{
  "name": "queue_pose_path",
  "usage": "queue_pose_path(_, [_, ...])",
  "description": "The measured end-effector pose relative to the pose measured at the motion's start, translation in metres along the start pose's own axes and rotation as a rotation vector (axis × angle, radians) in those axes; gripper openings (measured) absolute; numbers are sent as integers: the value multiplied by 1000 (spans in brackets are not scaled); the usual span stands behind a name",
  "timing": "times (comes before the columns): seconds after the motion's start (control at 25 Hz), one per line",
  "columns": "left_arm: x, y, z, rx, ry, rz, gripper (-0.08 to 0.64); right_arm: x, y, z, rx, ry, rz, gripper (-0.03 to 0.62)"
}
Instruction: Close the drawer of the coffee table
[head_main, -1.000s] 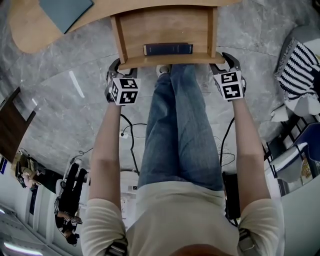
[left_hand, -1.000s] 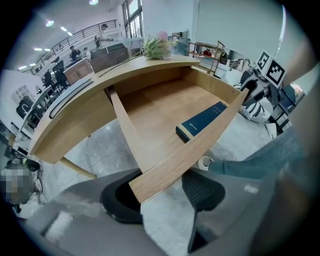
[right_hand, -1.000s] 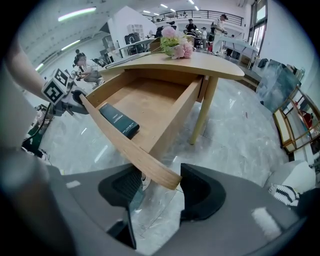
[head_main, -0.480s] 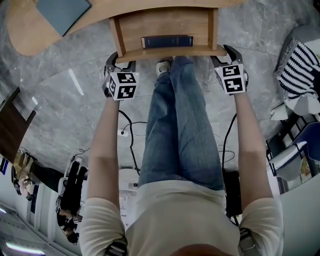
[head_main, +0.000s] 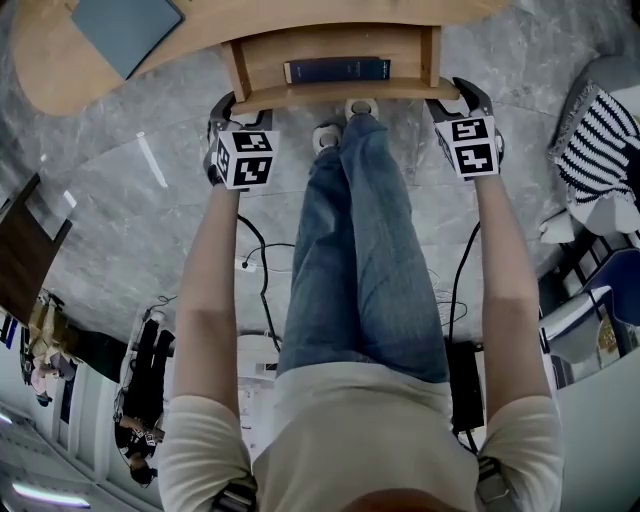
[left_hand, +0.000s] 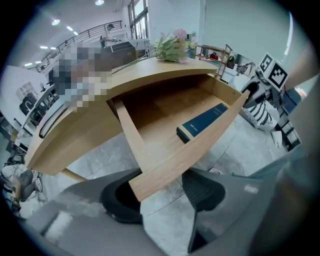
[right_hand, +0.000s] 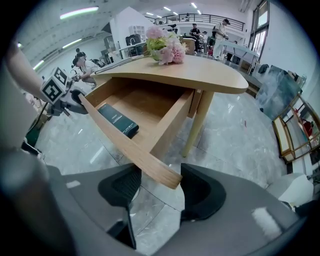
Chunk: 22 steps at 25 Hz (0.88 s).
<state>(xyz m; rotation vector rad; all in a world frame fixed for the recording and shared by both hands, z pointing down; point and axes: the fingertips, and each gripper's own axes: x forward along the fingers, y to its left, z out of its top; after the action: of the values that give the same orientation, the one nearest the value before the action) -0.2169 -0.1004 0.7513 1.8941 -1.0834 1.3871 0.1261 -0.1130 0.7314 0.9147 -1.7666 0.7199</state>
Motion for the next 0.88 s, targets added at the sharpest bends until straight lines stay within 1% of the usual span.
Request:
queue_pose_path(0.48, [12, 27, 38, -26, -16, 19, 236, 11, -24, 40, -18, -32, -2, 245])
queue_pose_path(0.56, [12, 32, 44, -41, -17, 30, 238, 12, -28, 47, -17, -40, -1, 244])
queue_pose_path(0.76, [16, 46, 59, -105, -25, 56, 244, 15, -37, 62, -16, -61, -3, 244])
queue_pose_path(0.88, [19, 53, 66, -116, -30, 64, 245, 18, -40, 70, -14, -68, -3, 244])
